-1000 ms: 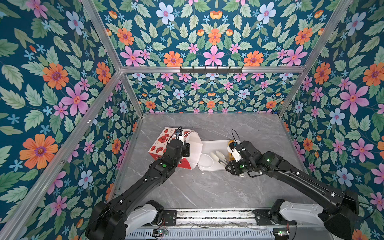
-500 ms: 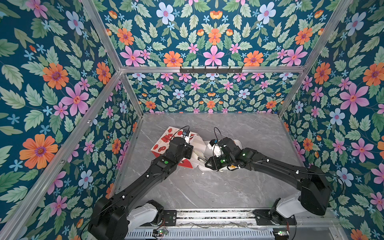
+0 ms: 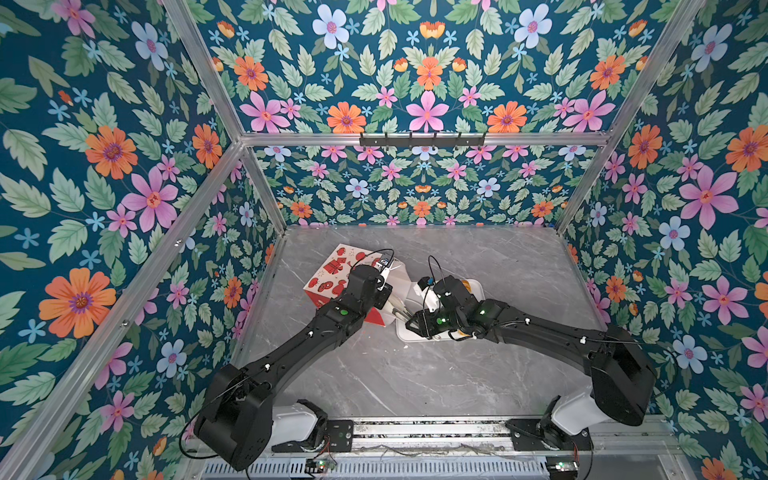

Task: Take the fake bread out of the paper bag

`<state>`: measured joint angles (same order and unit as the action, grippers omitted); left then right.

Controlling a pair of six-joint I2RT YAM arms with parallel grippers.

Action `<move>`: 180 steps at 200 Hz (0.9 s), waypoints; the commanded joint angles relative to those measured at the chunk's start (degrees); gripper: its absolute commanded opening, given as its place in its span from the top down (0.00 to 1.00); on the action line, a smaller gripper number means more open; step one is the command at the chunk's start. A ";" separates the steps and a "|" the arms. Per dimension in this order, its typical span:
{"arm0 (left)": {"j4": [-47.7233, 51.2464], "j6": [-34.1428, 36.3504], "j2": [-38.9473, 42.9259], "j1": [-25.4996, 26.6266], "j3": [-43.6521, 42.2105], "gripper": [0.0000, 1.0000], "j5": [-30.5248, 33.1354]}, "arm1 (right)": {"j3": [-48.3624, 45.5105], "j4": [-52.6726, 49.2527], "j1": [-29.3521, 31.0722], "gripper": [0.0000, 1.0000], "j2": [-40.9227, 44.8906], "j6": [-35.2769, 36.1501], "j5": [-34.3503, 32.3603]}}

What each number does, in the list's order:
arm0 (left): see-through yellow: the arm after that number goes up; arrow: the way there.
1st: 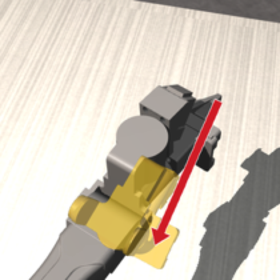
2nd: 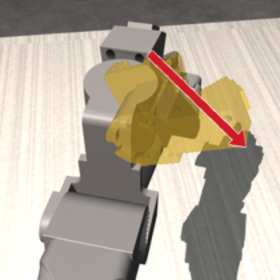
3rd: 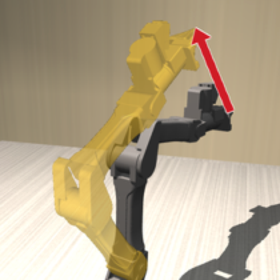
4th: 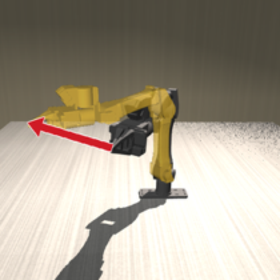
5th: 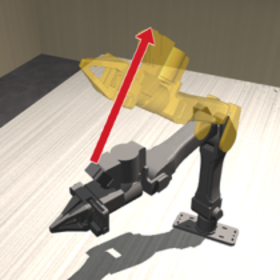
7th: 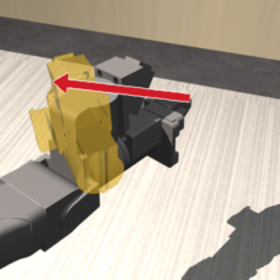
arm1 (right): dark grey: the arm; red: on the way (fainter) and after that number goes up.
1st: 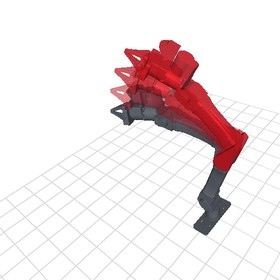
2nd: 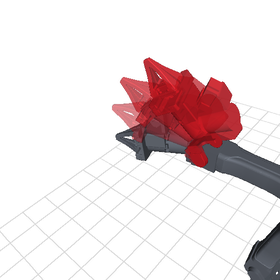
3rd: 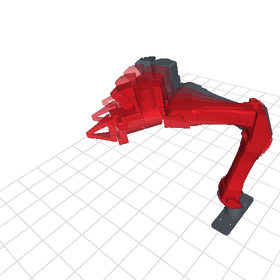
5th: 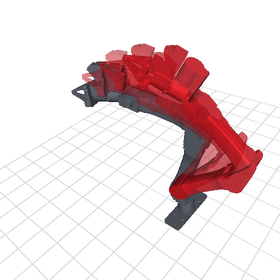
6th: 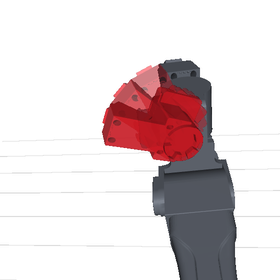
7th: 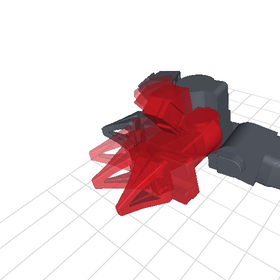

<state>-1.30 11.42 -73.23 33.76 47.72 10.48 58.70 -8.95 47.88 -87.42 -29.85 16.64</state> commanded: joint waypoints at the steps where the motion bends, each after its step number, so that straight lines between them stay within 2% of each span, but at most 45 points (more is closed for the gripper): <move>1: -0.82 2.42 1.63 0.51 -1.13 1.00 1.15 | -1.74 3.93 0.07 0.58 1.54 -2.04 -2.81; 18: -0.63 2.80 4.24 1.68 -3.31 1.00 3.55 | -3.66 4.80 0.06 0.58 2.32 -2.97 -2.49; 40: 0.31 3.27 8.34 3.26 -6.10 1.00 6.45 | -5.90 7.74 0.15 0.57 2.43 -4.50 1.19; 79: 3.15 2.03 13.92 4.03 -8.28 1.00 9.43 | -5.53 7.84 0.42 0.57 1.55 -3.19 2.74; 103: 3.35 1.68 14.34 4.12 -8.37 1.00 9.41 | -4.14 8.69 0.40 0.55 0.19 -2.51 4.10; 180: -0.19 1.24 12.14 4.30 -8.09 1.00 7.37 | 4.95 7.43 0.34 0.53 -11.79 0.34 9.46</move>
<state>1.13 13.37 -60.99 38.11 39.42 18.15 62.26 -2.85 48.21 -97.32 -30.92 23.90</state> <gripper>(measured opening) 0.039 0.465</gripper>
